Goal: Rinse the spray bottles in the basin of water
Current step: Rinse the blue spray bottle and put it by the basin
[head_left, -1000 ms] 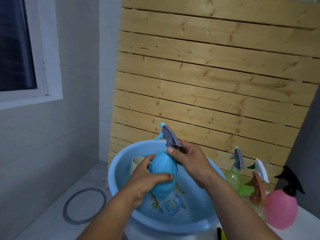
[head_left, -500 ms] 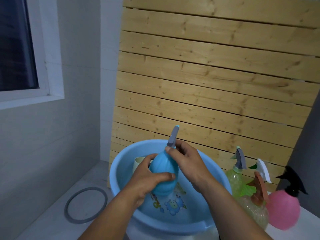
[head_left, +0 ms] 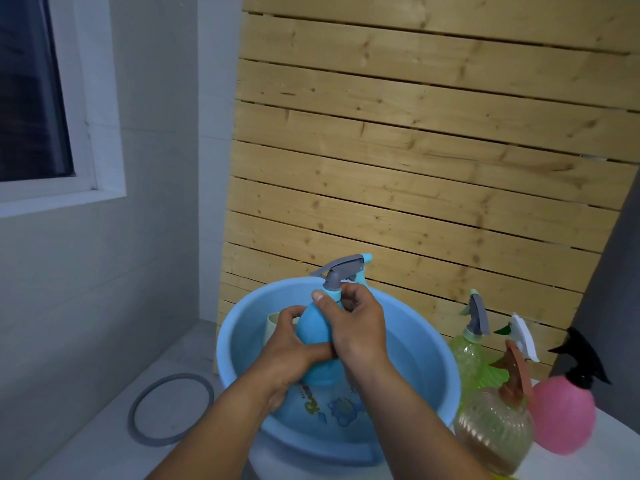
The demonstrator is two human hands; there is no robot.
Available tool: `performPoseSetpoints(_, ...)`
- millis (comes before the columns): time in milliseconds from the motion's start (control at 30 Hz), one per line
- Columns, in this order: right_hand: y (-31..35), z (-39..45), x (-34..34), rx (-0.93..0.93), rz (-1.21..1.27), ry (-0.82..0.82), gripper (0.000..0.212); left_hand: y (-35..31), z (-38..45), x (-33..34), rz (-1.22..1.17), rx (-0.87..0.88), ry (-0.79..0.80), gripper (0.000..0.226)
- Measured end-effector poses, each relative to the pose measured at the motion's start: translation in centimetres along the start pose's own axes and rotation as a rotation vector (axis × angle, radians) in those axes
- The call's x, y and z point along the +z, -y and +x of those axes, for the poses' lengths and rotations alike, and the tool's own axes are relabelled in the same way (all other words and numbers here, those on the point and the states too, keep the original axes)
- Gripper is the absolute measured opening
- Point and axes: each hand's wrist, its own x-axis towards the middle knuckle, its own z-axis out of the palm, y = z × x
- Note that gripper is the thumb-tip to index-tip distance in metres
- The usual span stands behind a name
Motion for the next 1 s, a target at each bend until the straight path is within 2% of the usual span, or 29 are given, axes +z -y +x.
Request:
performPoseSetpoints(100, 0.8, 1.0, -1.7, 0.027, 0.012, 0.045, 0.025, 0.1, 0.1, 0.2, 0.049, -0.003, 0.058, 0.091)
performPoseSetpoints(200, 1.2, 1.5, -3.0, 0.063, 0.033, 0.091, 0.035, 0.3, 0.3, 0.1, 0.072, 0.008, 0.090, 0.093)
performPoseSetpoints(300, 1.2, 1.1, -3.3, 0.066, 0.069, 0.102, 0.032, 0.4, 0.1, 0.3, 0.122, 0.009, 0.061, 0.092)
performPoseSetpoints(567, 0.8, 0.5, -0.9, 0.054, -0.064, -0.174, 0.025, -0.2, -0.5, 1.2, 0.294, 0.116, -0.065, 0.093)
performPoseSetpoints(667, 0.9, 0.5, -0.4, 0.061, -0.014, -0.175, 0.025, -0.4, -0.5, 1.1, 0.345, 0.124, -0.043, 0.116)
performPoseSetpoints(833, 1.6, 1.4, -1.2, 0.063, 0.044, -0.102, 0.027, -0.5, -0.7, 0.7, 0.134, 0.110, 0.074, 0.073)
performPoseSetpoints(1000, 2.2, 2.0, -2.7, 0.093, 0.090, -0.032, 0.029, -0.2, -0.4, 0.4, 0.103, 0.092, 0.063, 0.082)
